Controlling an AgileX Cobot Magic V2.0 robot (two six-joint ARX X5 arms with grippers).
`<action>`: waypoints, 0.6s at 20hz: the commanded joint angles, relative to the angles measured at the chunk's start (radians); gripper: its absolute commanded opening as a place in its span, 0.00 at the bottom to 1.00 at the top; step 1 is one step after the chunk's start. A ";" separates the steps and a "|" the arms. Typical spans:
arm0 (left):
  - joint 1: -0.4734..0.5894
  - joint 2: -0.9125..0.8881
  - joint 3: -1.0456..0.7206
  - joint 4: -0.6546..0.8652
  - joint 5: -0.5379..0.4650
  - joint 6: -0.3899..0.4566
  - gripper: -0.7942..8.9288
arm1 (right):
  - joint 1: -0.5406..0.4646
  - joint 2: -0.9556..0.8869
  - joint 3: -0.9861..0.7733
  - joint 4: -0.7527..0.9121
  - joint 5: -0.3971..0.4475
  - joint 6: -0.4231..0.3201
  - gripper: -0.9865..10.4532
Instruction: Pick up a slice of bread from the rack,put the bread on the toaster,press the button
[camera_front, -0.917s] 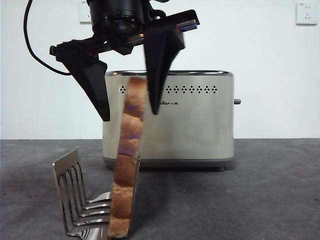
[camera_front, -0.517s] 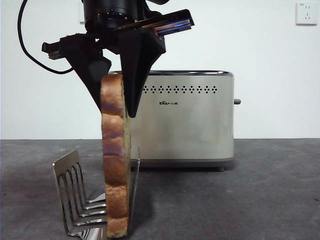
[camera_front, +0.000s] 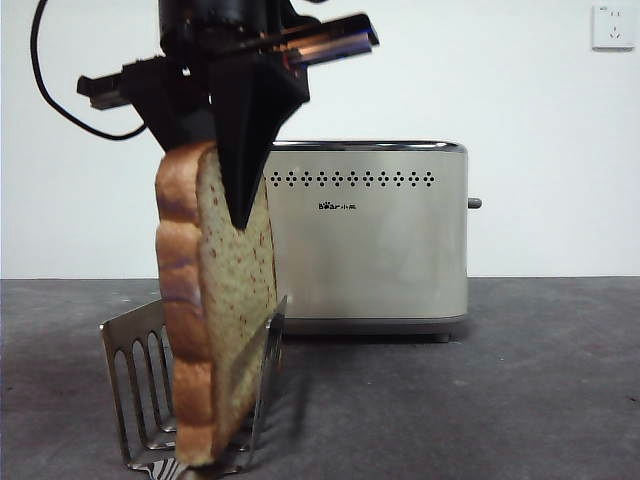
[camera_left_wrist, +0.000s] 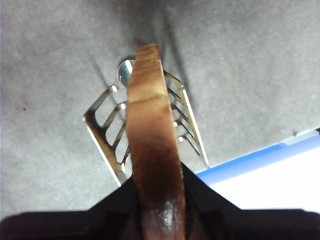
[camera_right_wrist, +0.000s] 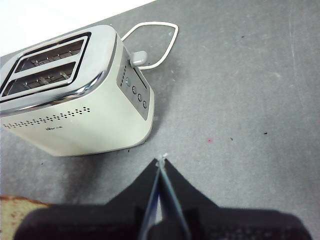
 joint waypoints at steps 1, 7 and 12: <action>0.003 -0.042 0.002 -0.003 -0.005 0.009 0.14 | 0.001 -0.001 0.005 0.000 0.005 -0.012 0.09; 0.005 -0.168 0.008 0.001 -0.018 0.016 0.14 | 0.001 -0.001 0.005 0.001 0.031 -0.012 0.09; 0.005 -0.272 0.141 -0.024 -0.040 0.280 0.14 | 0.001 0.000 0.005 -0.019 0.035 -0.012 0.09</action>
